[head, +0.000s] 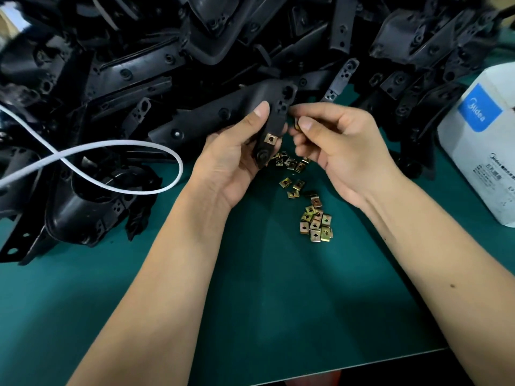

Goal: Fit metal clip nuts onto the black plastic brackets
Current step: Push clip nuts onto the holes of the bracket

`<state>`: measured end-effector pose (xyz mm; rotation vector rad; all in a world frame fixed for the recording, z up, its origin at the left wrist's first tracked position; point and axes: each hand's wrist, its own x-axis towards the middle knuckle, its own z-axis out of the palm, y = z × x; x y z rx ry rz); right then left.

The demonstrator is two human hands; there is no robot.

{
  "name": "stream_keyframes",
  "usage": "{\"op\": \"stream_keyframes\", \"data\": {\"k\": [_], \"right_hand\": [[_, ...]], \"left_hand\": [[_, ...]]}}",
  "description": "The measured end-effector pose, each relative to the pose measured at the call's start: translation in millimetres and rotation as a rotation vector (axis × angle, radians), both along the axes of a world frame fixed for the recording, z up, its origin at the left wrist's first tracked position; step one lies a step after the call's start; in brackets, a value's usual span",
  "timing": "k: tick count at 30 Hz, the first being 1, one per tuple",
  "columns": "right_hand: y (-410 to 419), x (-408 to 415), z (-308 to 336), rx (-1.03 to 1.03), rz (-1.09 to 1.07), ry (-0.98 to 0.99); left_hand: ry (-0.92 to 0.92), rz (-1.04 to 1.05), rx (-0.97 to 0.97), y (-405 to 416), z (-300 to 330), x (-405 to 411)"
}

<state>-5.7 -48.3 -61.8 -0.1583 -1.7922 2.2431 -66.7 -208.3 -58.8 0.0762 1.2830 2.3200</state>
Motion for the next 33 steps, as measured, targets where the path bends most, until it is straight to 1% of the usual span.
{"op": "stream_keyframes", "data": {"k": [7, 9, 16, 21, 28, 33], "right_hand": [[-0.1, 1.4, 5.0, -0.317, -0.062, -0.011], [1.3, 1.8, 4.5, -0.371, -0.064, -0.03], [1.3, 2.4, 3.5, -0.295, -0.059, -0.073], [-2.0, 3.2, 3.0, -0.24, -0.043, -0.067], [-3.1, 2.9, 3.1, -0.286, -0.049, -0.039], [-3.6, 3.7, 4.9, -0.291, -0.036, -0.028]], "left_hand": [[-0.071, -0.056, 0.021, 4.5, 1.3, 6.1], [-0.089, -0.06, 0.032, 4.9, 2.7, 6.3], [-0.107, -0.1, 0.033, 6.5, 2.3, 7.2], [-0.079, -0.13, -0.02, 6.1, 1.8, 7.9], [-0.126, -0.09, 0.026, 6.1, 2.8, 6.8], [-0.091, -0.126, -0.015, 5.9, 3.2, 7.8]]}}
